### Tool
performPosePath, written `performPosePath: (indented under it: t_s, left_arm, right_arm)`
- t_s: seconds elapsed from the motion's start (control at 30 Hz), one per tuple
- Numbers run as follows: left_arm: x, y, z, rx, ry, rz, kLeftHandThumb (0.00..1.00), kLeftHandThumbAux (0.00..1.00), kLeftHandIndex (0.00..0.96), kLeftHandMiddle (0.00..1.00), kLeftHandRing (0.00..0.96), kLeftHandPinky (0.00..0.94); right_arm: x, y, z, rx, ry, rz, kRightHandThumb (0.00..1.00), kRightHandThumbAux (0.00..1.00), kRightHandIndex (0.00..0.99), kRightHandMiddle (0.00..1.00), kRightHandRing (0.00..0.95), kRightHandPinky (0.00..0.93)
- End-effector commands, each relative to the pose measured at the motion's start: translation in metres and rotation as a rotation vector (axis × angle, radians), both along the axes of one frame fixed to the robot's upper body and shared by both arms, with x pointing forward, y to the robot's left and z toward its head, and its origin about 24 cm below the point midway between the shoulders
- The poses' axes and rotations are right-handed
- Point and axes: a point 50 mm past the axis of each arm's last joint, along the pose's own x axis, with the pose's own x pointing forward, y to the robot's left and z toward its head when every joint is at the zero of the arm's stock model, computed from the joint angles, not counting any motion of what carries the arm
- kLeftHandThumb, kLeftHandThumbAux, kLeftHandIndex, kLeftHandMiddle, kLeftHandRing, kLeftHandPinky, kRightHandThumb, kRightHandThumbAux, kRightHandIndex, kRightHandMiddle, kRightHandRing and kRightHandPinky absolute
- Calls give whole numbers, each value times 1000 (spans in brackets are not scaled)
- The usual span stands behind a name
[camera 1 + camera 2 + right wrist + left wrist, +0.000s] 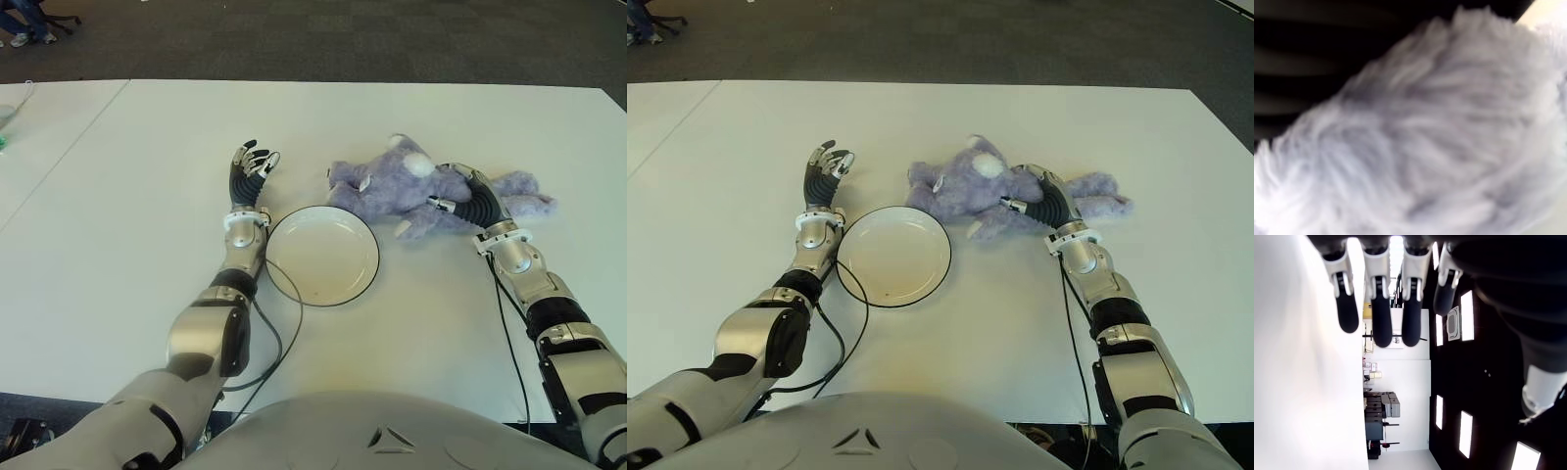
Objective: Put the doll into the plate.
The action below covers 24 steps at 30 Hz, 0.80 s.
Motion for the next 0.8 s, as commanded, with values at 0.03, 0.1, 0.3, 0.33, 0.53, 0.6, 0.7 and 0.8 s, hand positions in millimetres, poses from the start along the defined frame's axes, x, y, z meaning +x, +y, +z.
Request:
performPosePath:
  t_s: [0.03, 0.1, 0.3, 0.33, 0.53, 0.6, 0.7, 0.8]
  left_arm:
    - [-103, 5, -103, -57, 463, 38, 0, 574, 192, 316, 311, 261]
    - [-103, 5, -103, -51, 465, 35, 0, 571, 190, 315, 309, 263]
    - [-102, 4, -102, -33, 470, 29, 0, 564, 180, 305, 300, 252]
    - [-101, 3, -102, -31, 471, 28, 0, 563, 180, 303, 296, 249]
    - [-100, 3, -102, -31, 475, 22, 0, 565, 187, 307, 304, 292]
    - [-100, 3, -102, -36, 475, 20, 0, 566, 184, 304, 303, 280]
    - [-100, 3, -102, -41, 475, 19, 0, 565, 177, 298, 298, 258]
    - [-100, 2, -102, -40, 476, 18, 0, 562, 175, 295, 293, 241]
  right_arm:
    - [-15, -1, -40, 20, 200, -54, 573, 711, 755, 866, 874, 850]
    - [-14, -2, -39, 27, 196, -57, 569, 713, 752, 866, 873, 848]
    - [-6, -12, -16, 45, 121, -63, 531, 722, 742, 866, 872, 848]
    - [-4, -13, -13, 46, 109, -66, 519, 725, 743, 867, 872, 847]
    - [12, -21, 27, 90, -27, -96, 498, 734, 744, 869, 871, 849]
    - [13, -20, 38, 108, -73, -94, 497, 734, 747, 870, 871, 856]
    - [13, -18, 53, 137, -147, -95, 495, 736, 752, 874, 874, 858]
    - [12, -17, 61, 150, -196, -97, 493, 738, 755, 875, 875, 858]
